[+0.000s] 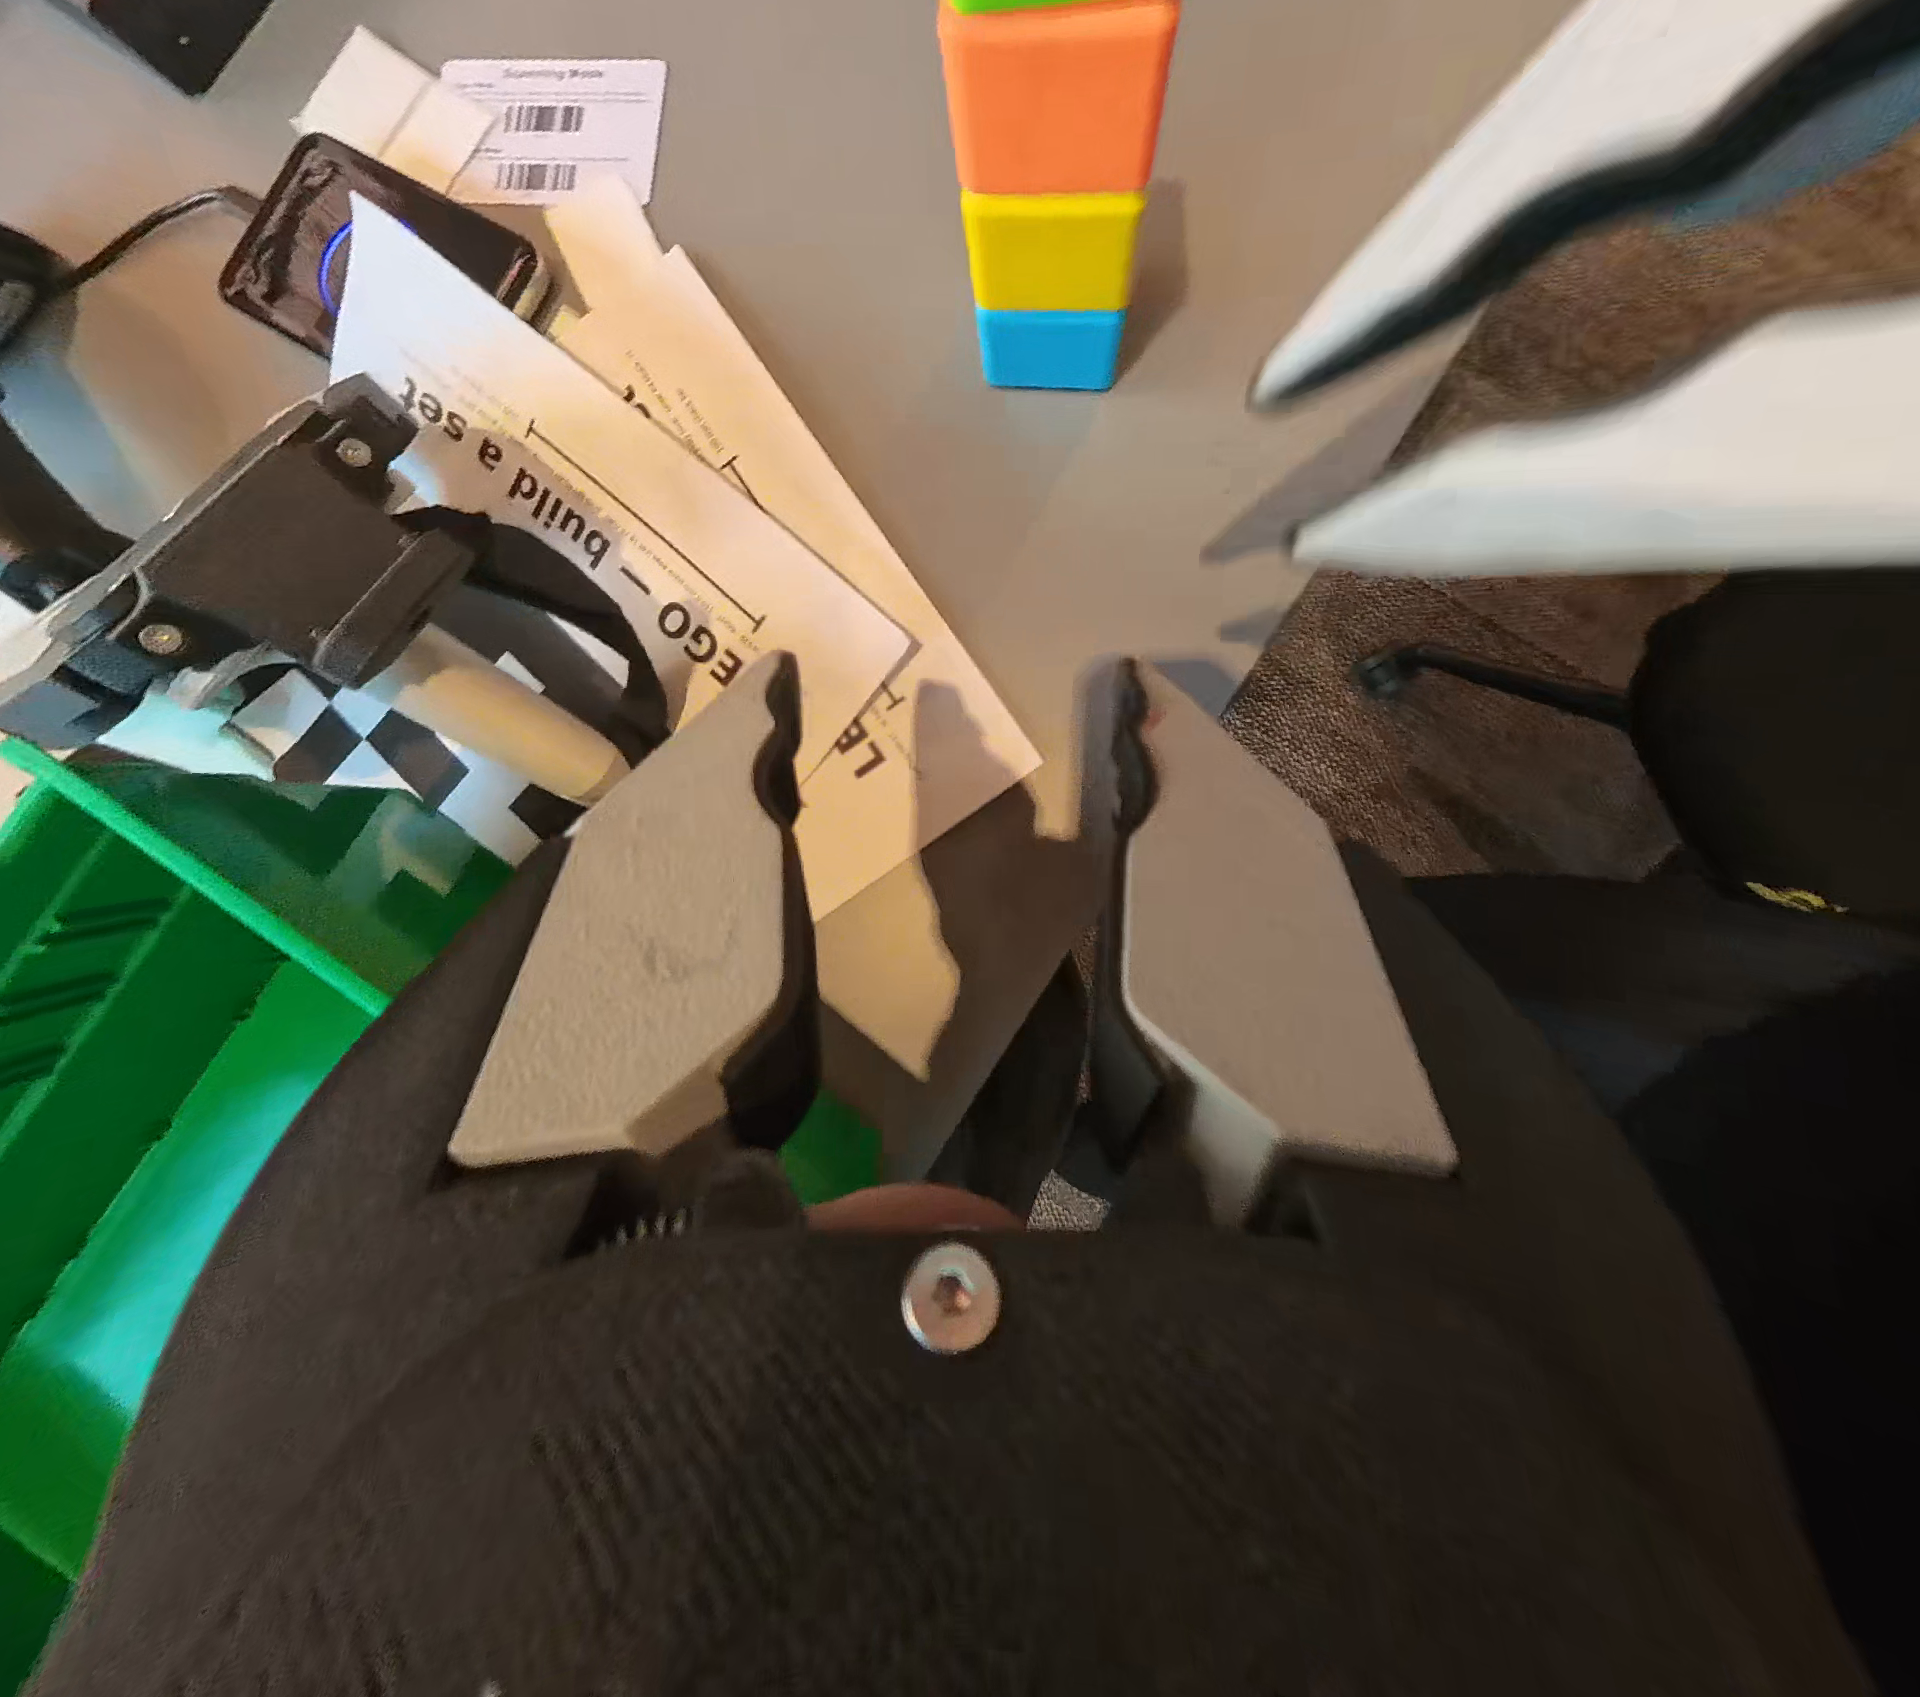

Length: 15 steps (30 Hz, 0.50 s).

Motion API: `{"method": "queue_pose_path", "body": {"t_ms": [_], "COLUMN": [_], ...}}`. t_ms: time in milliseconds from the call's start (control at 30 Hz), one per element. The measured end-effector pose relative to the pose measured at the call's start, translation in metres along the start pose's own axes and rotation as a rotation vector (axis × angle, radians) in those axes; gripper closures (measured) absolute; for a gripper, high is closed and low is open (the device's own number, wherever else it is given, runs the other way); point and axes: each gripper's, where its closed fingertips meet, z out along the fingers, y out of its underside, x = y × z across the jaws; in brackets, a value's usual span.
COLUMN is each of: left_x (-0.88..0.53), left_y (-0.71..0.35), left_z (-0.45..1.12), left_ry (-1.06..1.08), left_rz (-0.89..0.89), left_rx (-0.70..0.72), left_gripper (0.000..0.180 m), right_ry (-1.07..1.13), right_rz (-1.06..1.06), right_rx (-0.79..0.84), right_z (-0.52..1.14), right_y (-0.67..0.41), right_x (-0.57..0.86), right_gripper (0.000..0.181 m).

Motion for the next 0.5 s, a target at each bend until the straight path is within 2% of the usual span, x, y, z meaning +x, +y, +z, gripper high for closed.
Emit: {"method": "queue_pose_path", "body": {"t_ms": [67, 100, 133, 167, 233, 367, 500], "left_x": [0.004, 0.006, 0.008, 0.010, 0.013, 0.017, 0.021], "left_y": [0.001, 0.004, 0.008, 0.013, 0.028, 0.052, 0.077], "left_z": [-0.006, -0.010, -0.015, -0.020, -0.027, -0.048, -0.054], "left_ry": [0.010, 0.017, 0.027, 0.035, 0.047, 0.080, 0.130], "left_rz": [0.022, 0.030, 0.036, 0.037, 0.041, 0.013, -0.030], "left_rx": [0.010, 0.018, 0.025, 0.032, 0.036, 0.070, 0.073], "left_gripper": [0.121, 0.121, 0.122, 0.122, 0.122, 0.123, 0.123], "right_ry": [-0.106, -0.054, 0.139, 0.398, 0.598, 0.582, 0.602], "right_rz": [-0.097, -0.173, -0.255, -0.291, -0.185, -0.210, -0.044], "right_rx": [-0.127, -0.191, -0.220, -0.220, -0.248, -0.247, -0.292], "right_z": [0.013, 0.019, 0.021, 0.012, -0.007, -0.034, -0.063], "right_y": [0.017, 0.024, 0.022, 0.013, 0.004, 0.004, 0.029], "right_x": [-0.019, -0.008, 0.028, 0.078, 0.126, 0.093, 0.075], "right_gripper": [0.165, 0.165, 0.168, 0.181, 0.181, 0.181, 0.181]}}
